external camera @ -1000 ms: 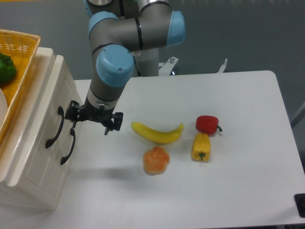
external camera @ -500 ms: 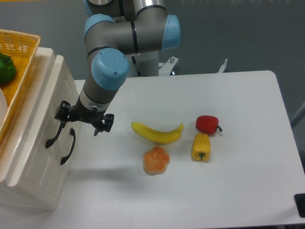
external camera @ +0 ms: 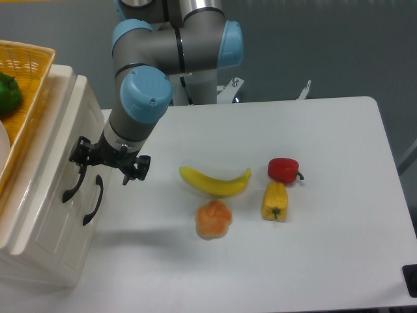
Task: Slide open the top white drawer
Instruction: 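Hook the gripper fingers around the top drawer's black handle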
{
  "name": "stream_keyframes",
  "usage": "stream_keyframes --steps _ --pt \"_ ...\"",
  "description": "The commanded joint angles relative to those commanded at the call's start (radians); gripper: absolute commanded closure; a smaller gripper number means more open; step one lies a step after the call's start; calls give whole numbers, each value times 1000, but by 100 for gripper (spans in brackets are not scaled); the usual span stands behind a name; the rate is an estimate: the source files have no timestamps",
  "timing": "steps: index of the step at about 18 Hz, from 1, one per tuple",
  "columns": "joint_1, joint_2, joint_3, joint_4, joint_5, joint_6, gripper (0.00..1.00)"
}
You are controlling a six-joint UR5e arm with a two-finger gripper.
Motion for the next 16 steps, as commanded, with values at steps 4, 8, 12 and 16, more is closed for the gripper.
stream_keyframes --steps 4,8,12,16 --pt "0 -2 0 0 0 0 0" --pt "-2 -2 -9 -2 2 0 0" --pt "-3 -2 -12 -2 0 0 0" --pt "-9 -3 -12 -2 0 0 0"
